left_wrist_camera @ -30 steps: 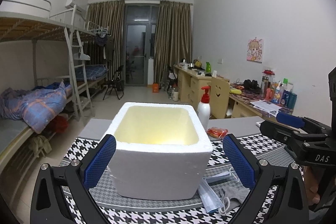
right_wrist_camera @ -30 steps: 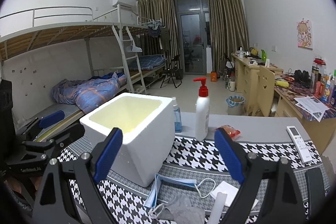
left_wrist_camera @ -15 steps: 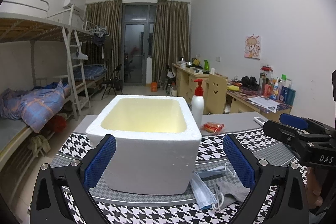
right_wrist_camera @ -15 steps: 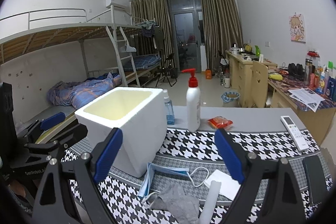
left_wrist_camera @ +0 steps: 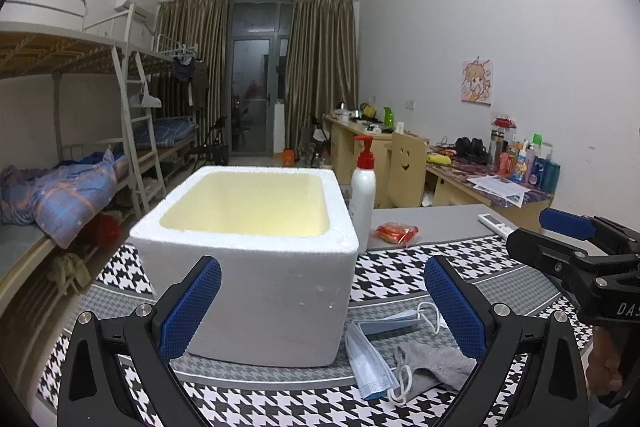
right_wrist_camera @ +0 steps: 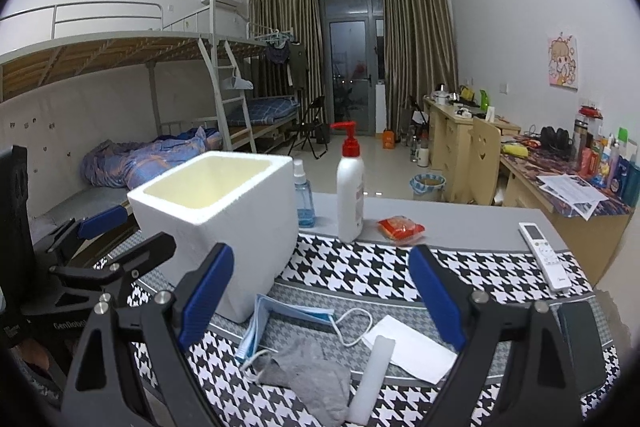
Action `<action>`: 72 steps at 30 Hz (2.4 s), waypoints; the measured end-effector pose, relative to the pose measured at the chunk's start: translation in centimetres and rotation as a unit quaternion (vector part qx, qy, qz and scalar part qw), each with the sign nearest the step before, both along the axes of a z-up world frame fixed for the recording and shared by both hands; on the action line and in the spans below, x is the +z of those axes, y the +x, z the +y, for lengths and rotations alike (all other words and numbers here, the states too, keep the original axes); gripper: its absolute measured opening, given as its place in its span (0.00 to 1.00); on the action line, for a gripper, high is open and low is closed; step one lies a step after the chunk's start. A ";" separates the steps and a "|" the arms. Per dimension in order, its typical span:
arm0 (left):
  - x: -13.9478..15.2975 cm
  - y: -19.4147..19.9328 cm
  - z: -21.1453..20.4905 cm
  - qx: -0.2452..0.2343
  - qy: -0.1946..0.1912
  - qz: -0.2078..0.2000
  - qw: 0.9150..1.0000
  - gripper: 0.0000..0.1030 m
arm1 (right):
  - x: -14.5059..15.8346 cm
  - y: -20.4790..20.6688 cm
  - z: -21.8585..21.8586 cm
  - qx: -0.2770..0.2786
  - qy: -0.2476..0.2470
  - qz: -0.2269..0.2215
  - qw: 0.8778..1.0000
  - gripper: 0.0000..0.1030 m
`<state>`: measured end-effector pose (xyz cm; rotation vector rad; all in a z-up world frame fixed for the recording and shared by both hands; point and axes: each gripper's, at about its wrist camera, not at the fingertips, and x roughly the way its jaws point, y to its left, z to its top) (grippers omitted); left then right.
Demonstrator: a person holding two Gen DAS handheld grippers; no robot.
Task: Organize soft objects
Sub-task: 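Move both open tools back from the box toward the gray sock and mask, then grasp the blue surgical mask with the left tool while the right tool grasps the white foam stick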
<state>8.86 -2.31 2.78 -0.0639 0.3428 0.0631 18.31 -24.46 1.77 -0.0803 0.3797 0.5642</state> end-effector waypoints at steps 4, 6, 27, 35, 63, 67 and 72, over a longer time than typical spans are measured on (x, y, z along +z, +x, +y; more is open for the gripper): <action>-0.7 0.0 0.2 -0.003 -0.003 0.002 1.000 0.99 | -1.3 0.1 -0.1 0.000 -0.003 0.010 1.000 0.89; -1.1 -0.1 0.4 -0.006 -0.001 0.005 1.000 0.99 | -1.8 0.1 -0.2 -0.009 0.000 0.014 1.000 0.89; -3.6 0.3 -1.0 -0.025 -0.001 0.033 0.999 0.99 | -4.2 -0.9 -2.0 -0.045 0.005 0.047 0.998 0.89; -4.5 0.7 -1.6 -0.015 0.003 0.052 0.999 0.99 | -5.1 -0.5 -3.1 -0.043 0.003 0.059 0.997 0.89; -7.7 4.5 -2.6 -0.002 0.004 0.141 0.990 0.82 | -7.9 2.1 -3.2 -0.050 -0.012 0.126 0.991 0.82; -8.0 4.7 -3.0 -0.002 0.005 0.150 0.989 0.80 | -8.5 2.4 -3.2 -0.050 -0.018 0.138 0.989 0.79; -8.3 5.5 -3.4 -0.003 0.002 0.164 0.986 0.73 | -9.0 3.0 -3.2 -0.054 -0.024 0.153 0.986 0.70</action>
